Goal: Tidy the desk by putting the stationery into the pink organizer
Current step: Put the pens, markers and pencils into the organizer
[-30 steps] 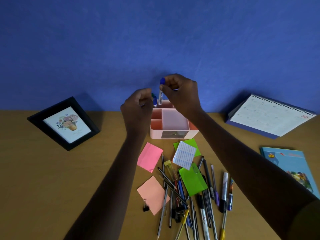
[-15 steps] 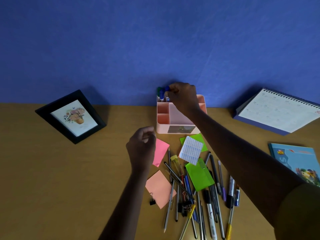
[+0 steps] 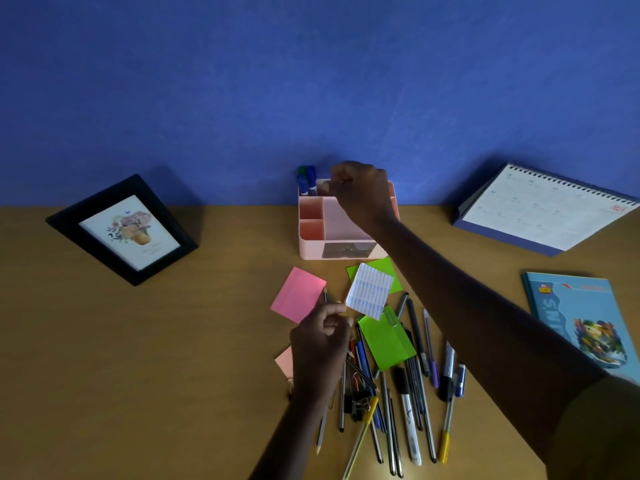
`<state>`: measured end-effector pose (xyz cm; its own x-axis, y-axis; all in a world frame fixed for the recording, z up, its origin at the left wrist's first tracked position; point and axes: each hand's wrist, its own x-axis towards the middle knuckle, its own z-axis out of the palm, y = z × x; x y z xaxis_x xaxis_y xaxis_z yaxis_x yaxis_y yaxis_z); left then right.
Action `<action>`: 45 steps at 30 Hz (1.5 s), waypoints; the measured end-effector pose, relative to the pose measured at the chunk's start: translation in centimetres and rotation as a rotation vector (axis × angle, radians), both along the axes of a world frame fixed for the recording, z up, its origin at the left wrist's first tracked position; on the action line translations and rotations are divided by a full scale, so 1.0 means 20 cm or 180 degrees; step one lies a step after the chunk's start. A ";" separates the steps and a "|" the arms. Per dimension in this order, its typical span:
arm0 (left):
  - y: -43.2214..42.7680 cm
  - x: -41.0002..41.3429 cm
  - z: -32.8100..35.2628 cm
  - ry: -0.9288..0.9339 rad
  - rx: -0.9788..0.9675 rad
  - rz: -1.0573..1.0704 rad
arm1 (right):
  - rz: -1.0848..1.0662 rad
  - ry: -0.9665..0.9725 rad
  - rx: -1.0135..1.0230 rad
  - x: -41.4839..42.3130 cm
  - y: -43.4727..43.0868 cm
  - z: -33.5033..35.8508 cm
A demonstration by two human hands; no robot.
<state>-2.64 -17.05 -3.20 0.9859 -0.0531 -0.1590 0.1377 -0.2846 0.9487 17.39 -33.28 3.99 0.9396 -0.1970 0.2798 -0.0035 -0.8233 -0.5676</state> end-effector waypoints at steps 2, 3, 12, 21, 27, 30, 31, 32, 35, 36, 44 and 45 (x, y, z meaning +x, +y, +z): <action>-0.05 -0.05 0.00 0.0024 0.0053 -0.0122 | -0.0087 -0.0024 0.0207 -0.11 -0.03 0.04; -0.08 -0.08 0.01 0.0043 0.0091 -0.0176 | -0.0142 0.0005 0.0374 -0.19 -0.05 0.05; -0.25 -0.42 -0.03 0.0378 0.0663 -0.0615 | -0.1095 0.0674 0.1769 -1.07 -0.41 -0.05; -0.37 -0.57 -0.06 0.0204 0.1280 -0.0657 | -0.1224 0.1331 0.0850 -1.59 -0.60 -0.27; -0.42 -0.58 -0.08 0.0057 0.1581 -0.0644 | -0.1244 0.1731 0.0165 -1.59 -0.54 -0.30; -0.44 -0.59 -0.08 0.0097 0.1596 -0.0654 | -0.1320 0.2128 0.0078 -1.56 -0.49 -0.29; -0.44 -0.59 -0.08 0.0097 0.1574 -0.0649 | -0.1366 0.2233 0.0093 -1.56 -0.47 -0.28; -0.45 -0.59 -0.08 0.0100 0.1564 -0.0640 | -0.1422 0.2307 0.0103 -1.55 -0.46 -0.28; -0.45 -0.60 -0.08 0.0133 0.1637 -0.0669 | -0.1543 0.2407 0.0120 -1.53 -0.44 -0.28; -0.45 -0.60 -0.08 0.0139 0.1668 -0.0687 | -0.1549 0.2410 0.0135 -1.53 -0.44 -0.28; -0.46 -0.61 -0.09 0.0319 0.1629 -0.0784 | -0.1255 0.1812 0.0614 -1.45 -0.48 -0.10; -0.47 -0.61 -0.10 0.0289 0.1663 -0.0771 | -0.1237 0.1757 0.0709 -1.41 -0.49 -0.07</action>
<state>-14.75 -26.37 -5.14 0.9366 -0.1670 -0.3079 0.0845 -0.7453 0.6614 -10.88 -43.09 2.54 0.7827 -0.5437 -0.3029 -0.6090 -0.5687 -0.5530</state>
